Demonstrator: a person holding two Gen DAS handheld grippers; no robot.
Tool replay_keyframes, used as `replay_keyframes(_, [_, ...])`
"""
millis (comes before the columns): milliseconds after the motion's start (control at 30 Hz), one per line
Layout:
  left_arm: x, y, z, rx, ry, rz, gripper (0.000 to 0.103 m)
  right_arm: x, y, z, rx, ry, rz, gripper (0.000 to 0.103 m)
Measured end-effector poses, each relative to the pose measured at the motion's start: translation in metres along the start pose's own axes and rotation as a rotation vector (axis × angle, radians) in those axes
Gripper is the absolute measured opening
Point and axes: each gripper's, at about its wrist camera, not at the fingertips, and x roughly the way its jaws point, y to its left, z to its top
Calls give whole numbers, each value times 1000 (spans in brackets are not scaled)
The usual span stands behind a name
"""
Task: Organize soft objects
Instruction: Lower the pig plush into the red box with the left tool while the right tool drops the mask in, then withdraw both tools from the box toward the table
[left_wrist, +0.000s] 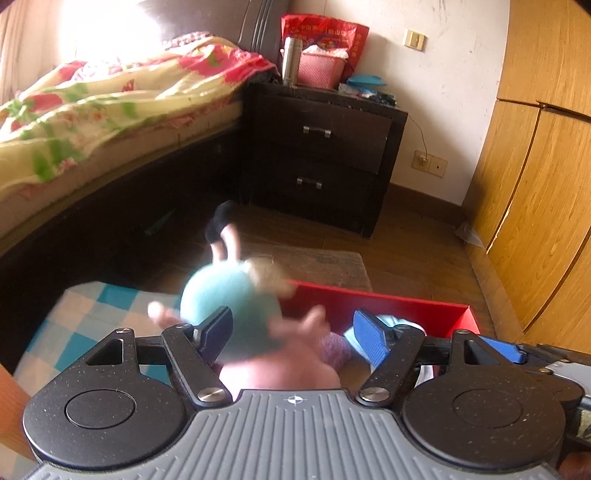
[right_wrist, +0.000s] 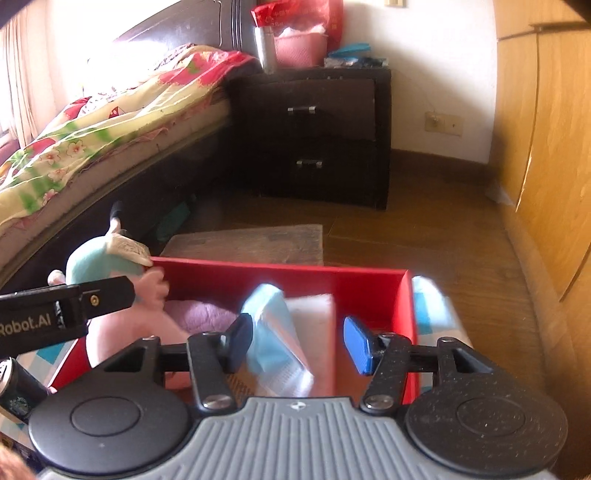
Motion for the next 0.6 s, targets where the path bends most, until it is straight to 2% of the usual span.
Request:
replay_keyframes(367, [-23, -13, -9, 59, 28, -3, 72, -39, -4, 2, -5, -11, 10, 37])
replay_keyframes(600, [-37, -14, -24, 68, 62, -12, 76, -52, -6, -8, -2, 45, 33, 38])
